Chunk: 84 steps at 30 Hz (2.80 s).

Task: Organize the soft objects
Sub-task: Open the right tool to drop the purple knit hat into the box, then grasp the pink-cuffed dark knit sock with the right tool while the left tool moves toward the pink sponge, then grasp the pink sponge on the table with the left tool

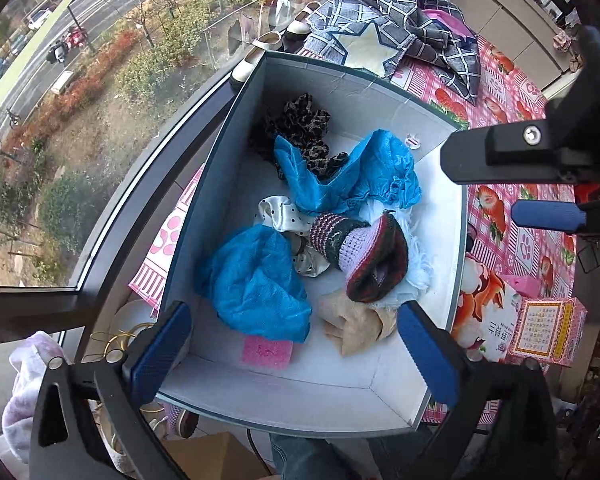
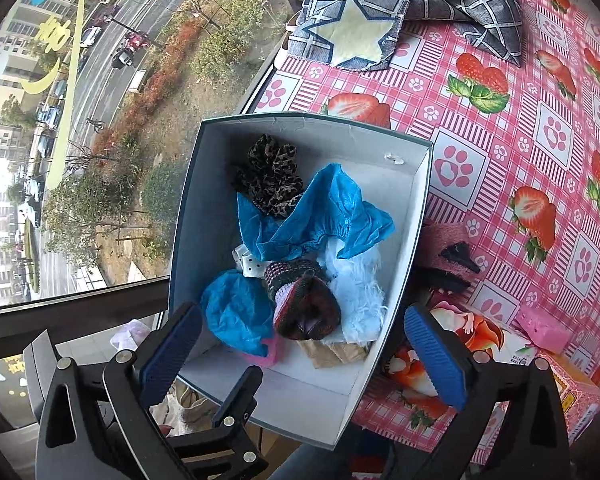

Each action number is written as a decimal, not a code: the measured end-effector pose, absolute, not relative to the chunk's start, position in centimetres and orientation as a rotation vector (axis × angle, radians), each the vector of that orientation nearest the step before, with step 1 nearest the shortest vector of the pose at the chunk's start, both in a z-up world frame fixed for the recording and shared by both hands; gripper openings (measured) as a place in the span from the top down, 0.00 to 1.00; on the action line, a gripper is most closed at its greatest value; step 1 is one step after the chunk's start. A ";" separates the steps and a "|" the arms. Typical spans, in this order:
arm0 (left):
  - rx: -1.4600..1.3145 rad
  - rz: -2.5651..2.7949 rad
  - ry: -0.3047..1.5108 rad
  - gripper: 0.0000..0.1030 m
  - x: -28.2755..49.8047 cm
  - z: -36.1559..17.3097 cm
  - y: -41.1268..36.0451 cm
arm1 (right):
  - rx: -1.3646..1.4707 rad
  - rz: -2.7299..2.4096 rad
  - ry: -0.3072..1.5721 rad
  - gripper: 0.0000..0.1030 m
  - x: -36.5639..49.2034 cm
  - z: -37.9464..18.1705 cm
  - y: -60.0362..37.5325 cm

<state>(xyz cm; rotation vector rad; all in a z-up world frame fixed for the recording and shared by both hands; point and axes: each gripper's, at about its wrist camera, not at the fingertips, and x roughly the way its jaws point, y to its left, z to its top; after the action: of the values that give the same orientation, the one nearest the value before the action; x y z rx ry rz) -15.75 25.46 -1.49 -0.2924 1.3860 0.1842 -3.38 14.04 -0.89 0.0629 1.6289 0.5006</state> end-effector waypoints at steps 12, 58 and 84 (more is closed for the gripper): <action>-0.277 0.102 1.386 0.00 -13.5 -0.6 22.9 | 0.060 0.439 1.625 0.01 -1.5 1.3 8.2; -0.177 0.058 1.499 0.00 -12.6 -0.8 16.8 | 0.334 0.433 1.941 0.67 1.3 -16.1 3.9; -0.116 -0.332 1.791 0.00 -0.6 -7.3 -0.4 | 0.904 0.176 1.425 0.77 -3.6 -0.2 -20.4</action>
<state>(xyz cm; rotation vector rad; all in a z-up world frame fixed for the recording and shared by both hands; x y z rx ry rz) -0.61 -0.42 -7.33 -0.1156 1.7913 -0.3321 -3.63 -20.38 -0.23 0.9043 1.4252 0.1761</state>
